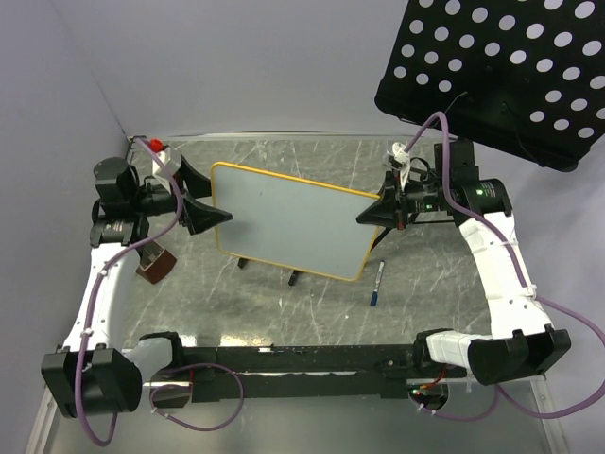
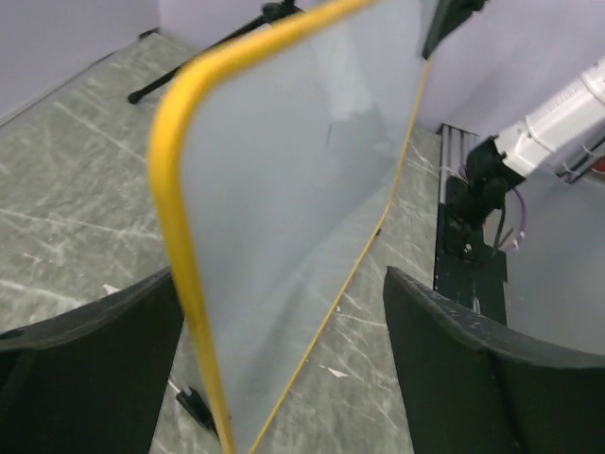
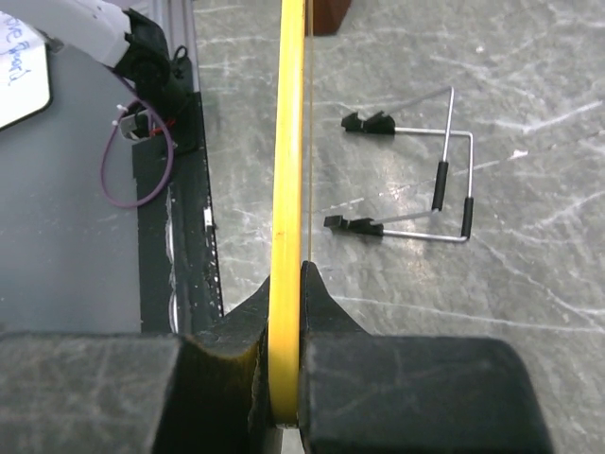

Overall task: Write a sentence on the whiteboard
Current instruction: Pass from the right arm to the left

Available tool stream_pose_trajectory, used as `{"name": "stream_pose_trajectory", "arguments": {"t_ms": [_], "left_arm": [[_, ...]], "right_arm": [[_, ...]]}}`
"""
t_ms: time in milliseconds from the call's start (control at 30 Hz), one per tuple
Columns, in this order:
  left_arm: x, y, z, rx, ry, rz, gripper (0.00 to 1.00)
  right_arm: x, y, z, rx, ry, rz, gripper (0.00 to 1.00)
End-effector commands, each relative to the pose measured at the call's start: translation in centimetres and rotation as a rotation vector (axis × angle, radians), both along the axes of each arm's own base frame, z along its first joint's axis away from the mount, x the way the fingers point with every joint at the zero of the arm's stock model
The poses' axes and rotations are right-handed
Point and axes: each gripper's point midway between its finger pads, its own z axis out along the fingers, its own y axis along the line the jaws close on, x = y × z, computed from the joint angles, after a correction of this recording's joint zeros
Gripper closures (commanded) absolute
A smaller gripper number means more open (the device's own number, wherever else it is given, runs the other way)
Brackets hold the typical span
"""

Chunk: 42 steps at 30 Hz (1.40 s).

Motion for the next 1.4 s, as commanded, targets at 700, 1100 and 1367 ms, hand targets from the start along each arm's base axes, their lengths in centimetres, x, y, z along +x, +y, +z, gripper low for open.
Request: {"name": "stream_pose_trajectory", "arguments": {"t_ms": [700, 1100, 1367], "left_arm": [[-5.6, -2.4, 0.8, -0.017, -0.089, -0.324, 0.89], [-5.7, -2.4, 0.7, -0.029, -0.055, -0.331, 0.66], [-5.4, -2.3, 3.6, -0.083, -0.084, -0.359, 0.65]], "right_arm": [[-2.0, 1.6, 6.0, 0.16, -0.098, 0.164, 1.0], [-1.9, 1.7, 6.6, 0.163, -0.096, 0.166, 1.0], [-1.6, 1.7, 5.9, 0.156, -0.078, 0.166, 1.0]]}}
